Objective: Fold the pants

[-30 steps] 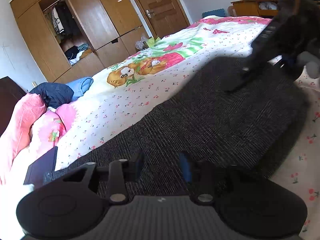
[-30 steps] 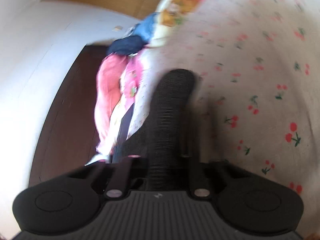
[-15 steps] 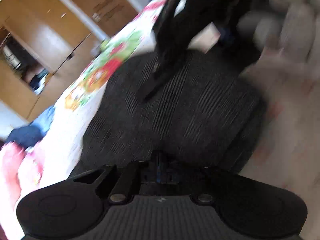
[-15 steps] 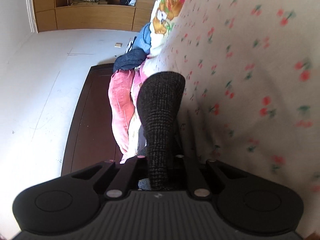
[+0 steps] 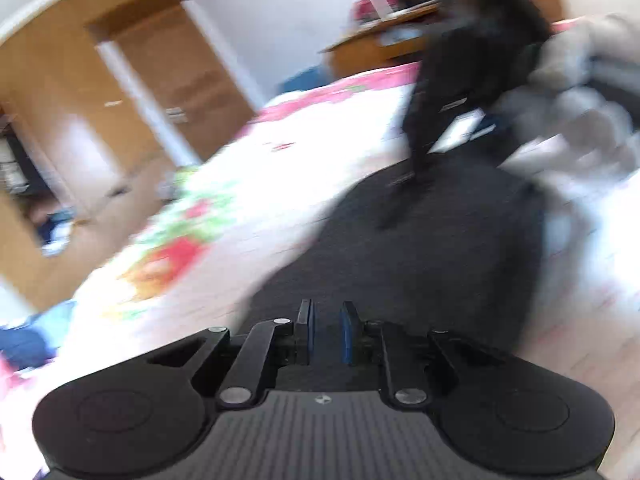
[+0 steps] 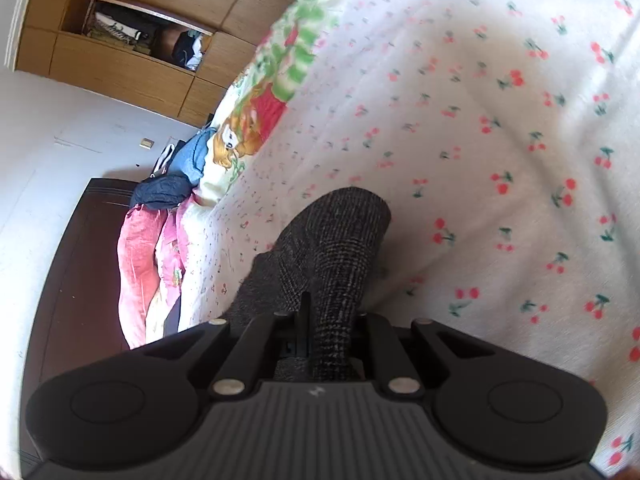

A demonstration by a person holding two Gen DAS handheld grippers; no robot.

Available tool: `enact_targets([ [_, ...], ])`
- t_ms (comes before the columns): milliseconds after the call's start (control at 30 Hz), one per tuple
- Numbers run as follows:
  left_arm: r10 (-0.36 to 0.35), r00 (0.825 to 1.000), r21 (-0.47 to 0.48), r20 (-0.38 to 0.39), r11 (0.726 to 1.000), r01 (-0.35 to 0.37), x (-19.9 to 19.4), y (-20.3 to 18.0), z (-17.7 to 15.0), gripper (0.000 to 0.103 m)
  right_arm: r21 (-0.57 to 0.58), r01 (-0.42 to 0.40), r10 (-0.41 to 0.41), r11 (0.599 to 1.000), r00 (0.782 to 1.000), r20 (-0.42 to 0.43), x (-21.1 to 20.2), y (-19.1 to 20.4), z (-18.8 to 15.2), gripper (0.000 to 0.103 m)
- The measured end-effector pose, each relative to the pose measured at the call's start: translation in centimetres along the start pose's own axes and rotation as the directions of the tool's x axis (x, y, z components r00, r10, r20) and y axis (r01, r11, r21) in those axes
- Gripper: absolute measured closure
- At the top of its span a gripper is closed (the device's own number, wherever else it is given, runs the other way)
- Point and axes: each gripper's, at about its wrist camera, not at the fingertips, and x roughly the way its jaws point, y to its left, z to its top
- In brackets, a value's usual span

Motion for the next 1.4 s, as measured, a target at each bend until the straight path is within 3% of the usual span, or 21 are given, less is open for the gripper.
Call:
enact_targets([
  [67, 0.093, 0.994, -0.034, -0.051, 0.995, -0.095, -0.6, 3.2, -2.5, 0.071, 0.017, 0.004, -0.004, 1.000, 1.000, 0.017, -0.2, 0.6, -0.4, 0.095],
  [167, 0.193, 0.961, 0.014, -0.198, 0.981, -0.194, 1.3, 5.7, -7.2, 0.069, -0.057, 0.058, -0.057, 0.997, 0.998, 0.034, -0.5, 3.6, -1.0, 0.095],
  [200, 0.199, 0.957, 0.007, -0.210, 0.979, -0.202, 2.1, 6.2, -8.4, 0.069, -0.085, 0.069, -0.066, 0.994, 0.997, 0.031, -0.6, 5.0, -1.2, 0.095],
  [267, 0.154, 0.966, -0.072, -0.208, 0.982, -0.173, 3.1, 7.3, -9.1, 0.069, -0.157, 0.091, -0.088, 0.983, 0.996, 0.027, -0.2, 8.2, -1.4, 0.094],
  [367, 0.204, 0.974, -0.156, -0.103, 0.963, -0.219, 1.8, 8.7, -7.7, 0.069, -0.270, 0.181, -0.180, 0.946, 0.983, 0.030, 0.4, 13.1, -2.1, 0.094],
  [400, 0.206, 0.971, -0.191, -0.124, 0.955, -0.227, 2.4, 9.3, -7.9, 0.069, -0.275, 0.191, -0.192, 0.942, 0.981, 0.022, 0.6, 14.2, -2.2, 0.094],
  [467, 0.179, 0.968, -0.169, -0.174, 0.963, -0.208, 4.1, 8.9, -8.9, 0.068, -0.298, 0.211, -0.217, 0.931, 0.976, 0.016, 1.4, 16.9, -2.6, 0.094],
  [533, 0.206, 0.969, -0.144, -0.139, 0.964, -0.225, 2.8, 8.3, -9.1, 0.068, -0.348, 0.225, -0.232, 0.910, 0.972, 0.020, 2.4, 19.8, -3.5, 0.094],
  [567, 0.200, 0.972, -0.178, -0.123, 0.959, -0.220, 1.1, 8.3, -9.5, 0.067, -0.376, 0.230, -0.241, 0.897, 0.970, 0.019, 3.1, 21.3, -4.0, 0.093],
  [667, 0.198, 0.973, -0.292, -0.118, 0.930, -0.225, -2.6, 9.7, -11.4, 0.056, -0.441, 0.224, -0.254, 0.869, 0.967, -0.011, 6.4, 24.7, -5.7, 0.093],
  [833, 0.188, 0.968, -0.440, -0.169, 0.864, -0.244, -7.0, 11.9, -16.2, 0.055, -0.467, 0.210, -0.276, 0.859, 0.958, -0.077, 14.3, 26.8, -9.2, 0.093],
  [1000, 0.193, 0.962, -0.496, -0.192, 0.827, -0.265, -8.8, 12.0, -17.9, 0.055, -0.435, 0.244, -0.322, 0.867, 0.940, -0.114, 21.6, 27.1, -12.9, 0.083],
  [1067, 0.175, 0.967, -0.539, -0.188, 0.804, -0.250, -9.8, 11.9, -18.3, 0.055, -0.460, 0.266, -0.357, 0.847, 0.926, -0.121, 23.8, 26.9, -14.1, 0.083],
  [1200, 0.163, 0.972, -0.591, -0.169, 0.773, -0.232, -11.8, 11.6, -18.7, 0.055, -0.494, 0.303, -0.383, 0.815, 0.921, -0.069, 25.2, 27.0, -14.9, 0.083],
  [1300, 0.137, 0.985, -0.649, -0.105, 0.741, -0.172, -13.9, 11.3, -18.5, 0.053, -0.421, 0.304, -0.374, 0.855, 0.923, -0.094, 25.3, 26.7, -13.7, 0.083],
  [1400, 0.114, 0.993, -0.713, -0.015, 0.695, -0.091, -15.1, 11.5, -17.8, 0.046, -0.462, 0.305, -0.402, 0.833, 0.907, -0.124, 25.5, 27.6, -14.0, 0.071],
])
